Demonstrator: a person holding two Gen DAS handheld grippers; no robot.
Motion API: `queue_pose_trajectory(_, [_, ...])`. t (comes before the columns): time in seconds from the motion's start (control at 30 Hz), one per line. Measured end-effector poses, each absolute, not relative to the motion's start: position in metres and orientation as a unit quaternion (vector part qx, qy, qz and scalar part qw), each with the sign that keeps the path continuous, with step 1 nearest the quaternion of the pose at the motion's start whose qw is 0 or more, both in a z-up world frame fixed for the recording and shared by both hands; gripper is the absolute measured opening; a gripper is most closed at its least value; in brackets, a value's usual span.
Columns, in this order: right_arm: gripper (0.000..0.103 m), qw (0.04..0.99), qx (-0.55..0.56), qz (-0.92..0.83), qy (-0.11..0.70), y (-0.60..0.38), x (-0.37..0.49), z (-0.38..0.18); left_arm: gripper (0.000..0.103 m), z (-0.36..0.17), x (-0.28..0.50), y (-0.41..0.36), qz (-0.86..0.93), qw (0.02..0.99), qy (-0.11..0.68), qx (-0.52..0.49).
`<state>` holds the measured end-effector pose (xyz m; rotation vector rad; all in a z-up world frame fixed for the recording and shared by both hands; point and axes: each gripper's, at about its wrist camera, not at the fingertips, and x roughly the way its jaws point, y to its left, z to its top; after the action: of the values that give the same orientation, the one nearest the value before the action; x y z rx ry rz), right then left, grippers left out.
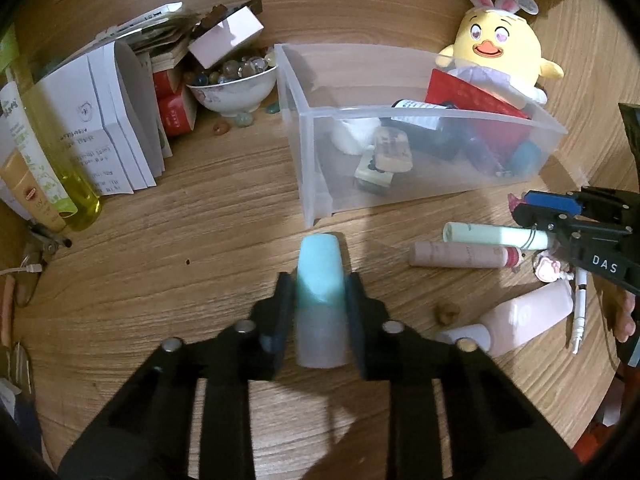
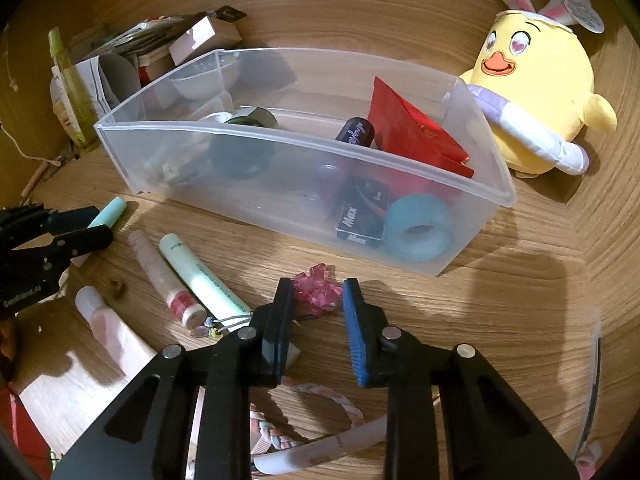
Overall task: Organize objects
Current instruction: 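Grasp the pale teal bottle with the left gripper while the right grasps the pink hair clip, then carry the teal bottle and pink hair clip over the clear box with both grippers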
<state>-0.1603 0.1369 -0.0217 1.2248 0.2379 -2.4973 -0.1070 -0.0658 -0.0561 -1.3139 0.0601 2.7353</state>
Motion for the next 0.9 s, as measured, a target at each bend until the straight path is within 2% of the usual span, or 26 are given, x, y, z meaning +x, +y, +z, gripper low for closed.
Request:
queue_pose_trajectory(0.3, [0.023, 0.175, 0.4, -0.897, 0.064, 0.145, -0.15, 0.001, 0.025, -0.044, -0.1, -0.079, 0.91, 0.029, -0.019, -0.413])
queue_pose_trajectory(0.9, [0.023, 0.184, 0.314, -0.93, 0.053, 0.149, -0.136, 0.067, 0.024, 0.016, -0.088, -0.053, 0.942, 0.065, -0.035, -0.328])
